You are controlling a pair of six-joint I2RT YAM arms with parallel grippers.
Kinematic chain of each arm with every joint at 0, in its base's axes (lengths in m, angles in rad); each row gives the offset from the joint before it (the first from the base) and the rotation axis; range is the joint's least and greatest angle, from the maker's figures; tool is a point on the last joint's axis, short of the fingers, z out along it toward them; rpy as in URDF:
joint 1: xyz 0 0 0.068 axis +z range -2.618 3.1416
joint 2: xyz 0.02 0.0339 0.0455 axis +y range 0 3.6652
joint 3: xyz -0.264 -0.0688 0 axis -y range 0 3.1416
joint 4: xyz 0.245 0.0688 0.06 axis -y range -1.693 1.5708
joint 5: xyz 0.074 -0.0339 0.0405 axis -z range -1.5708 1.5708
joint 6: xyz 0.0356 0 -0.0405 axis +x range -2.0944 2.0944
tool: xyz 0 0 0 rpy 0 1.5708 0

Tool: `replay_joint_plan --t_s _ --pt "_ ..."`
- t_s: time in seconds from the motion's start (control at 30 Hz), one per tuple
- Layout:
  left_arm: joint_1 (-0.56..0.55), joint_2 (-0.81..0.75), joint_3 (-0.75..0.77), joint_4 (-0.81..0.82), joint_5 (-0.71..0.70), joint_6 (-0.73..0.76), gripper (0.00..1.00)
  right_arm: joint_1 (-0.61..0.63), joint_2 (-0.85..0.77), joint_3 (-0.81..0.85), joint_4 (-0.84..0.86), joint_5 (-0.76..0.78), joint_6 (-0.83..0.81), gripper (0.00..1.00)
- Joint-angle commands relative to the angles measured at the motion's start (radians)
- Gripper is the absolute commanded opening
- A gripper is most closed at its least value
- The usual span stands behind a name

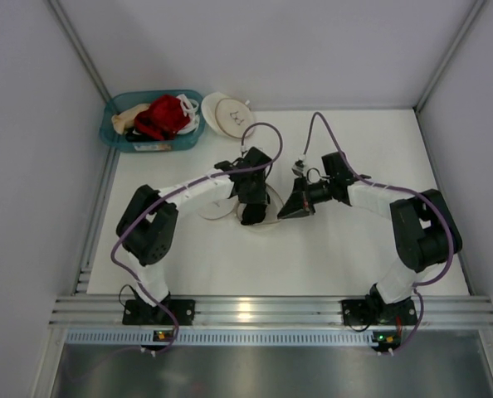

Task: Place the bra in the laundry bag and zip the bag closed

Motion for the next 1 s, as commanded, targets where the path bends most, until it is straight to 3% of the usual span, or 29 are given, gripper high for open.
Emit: replay_joint_plan --t_s 0.0,0.03,0.27,0.3,0.4,0.5,0.53,0.57,0.63,0.67,0.83,0.97 --pt "0.009 -0.124 -0.035 0.053 0.135 0.012 0.36 -0.002 -0.013 0.019 -0.035 -0.018 -0.060 0.00" --pt "0.009 -0.140 -0.041 0.053 0.184 0.010 0.36 -0.002 -0.009 0.024 -0.048 -0.018 -0.065 0.00" --pt "0.010 -0.211 -0.108 0.105 0.319 -0.002 0.67 -0.001 0.000 0.041 -0.083 -0.015 -0.103 0.00" --pt "0.015 -0.223 -0.114 0.110 0.322 -0.002 0.79 0.001 -0.002 0.041 -0.084 -0.015 -0.105 0.00" --pt "0.022 -0.242 -0.130 0.115 0.328 0.003 0.79 -0.001 -0.005 0.039 -0.086 -0.012 -0.106 0.00" --pt "0.058 -0.263 -0.154 0.128 0.403 0.000 0.62 0.001 -0.005 0.042 -0.091 -0.013 -0.112 0.00" --pt "0.073 -0.271 -0.180 0.142 0.429 -0.002 0.40 -0.001 -0.006 0.042 -0.092 -0.013 -0.114 0.00" --pt "0.097 -0.277 -0.190 0.162 0.452 0.001 0.27 0.001 -0.008 0.041 -0.092 -0.012 -0.114 0.00" --pt "0.107 -0.286 -0.205 0.170 0.503 0.012 0.12 0.001 -0.008 0.039 -0.091 -0.010 -0.114 0.00" --pt "0.104 -0.288 -0.222 0.178 0.525 0.013 0.11 0.001 -0.006 0.041 -0.088 -0.010 -0.114 0.00" --pt "0.101 -0.309 -0.269 0.256 0.615 -0.014 0.21 -0.001 -0.002 0.044 -0.089 -0.013 -0.115 0.00" --pt "0.116 -0.345 -0.276 0.276 0.632 -0.023 0.58 -0.001 -0.003 0.042 -0.092 -0.012 -0.117 0.00"
